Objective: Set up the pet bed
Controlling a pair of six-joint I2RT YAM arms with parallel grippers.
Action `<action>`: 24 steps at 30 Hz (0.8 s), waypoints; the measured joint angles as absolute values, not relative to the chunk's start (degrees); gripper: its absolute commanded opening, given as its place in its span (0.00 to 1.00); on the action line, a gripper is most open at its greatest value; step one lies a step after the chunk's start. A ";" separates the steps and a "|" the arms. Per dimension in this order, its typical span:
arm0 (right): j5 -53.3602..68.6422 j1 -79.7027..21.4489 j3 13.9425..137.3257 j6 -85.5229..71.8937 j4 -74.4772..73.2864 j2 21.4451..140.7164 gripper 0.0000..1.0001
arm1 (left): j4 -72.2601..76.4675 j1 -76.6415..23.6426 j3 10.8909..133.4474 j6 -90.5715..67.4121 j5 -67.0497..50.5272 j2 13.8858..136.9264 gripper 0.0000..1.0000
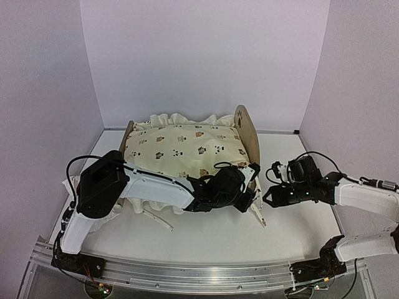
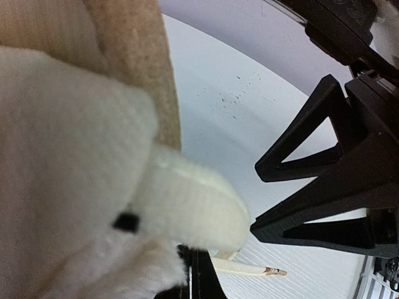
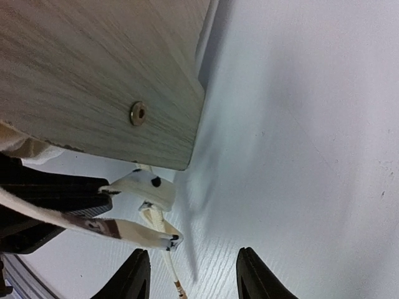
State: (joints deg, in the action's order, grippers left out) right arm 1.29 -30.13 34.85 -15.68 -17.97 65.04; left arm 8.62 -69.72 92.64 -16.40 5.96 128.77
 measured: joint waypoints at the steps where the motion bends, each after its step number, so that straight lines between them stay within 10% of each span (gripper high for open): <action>1: 1.77 -30.13 34.85 -15.42 -17.57 65.16 0.49 | 8.64 -69.69 92.68 -16.40 5.93 128.77 0.00; 24: -0.20 -29.52 31.58 -13.69 -7.40 67.15 0.42 | 8.90 -69.43 94.97 -16.25 5.52 129.96 0.00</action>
State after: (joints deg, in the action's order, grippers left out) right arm -0.20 -29.52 31.58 -13.69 -7.40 67.15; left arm 8.90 -69.43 94.97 -16.25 5.52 129.96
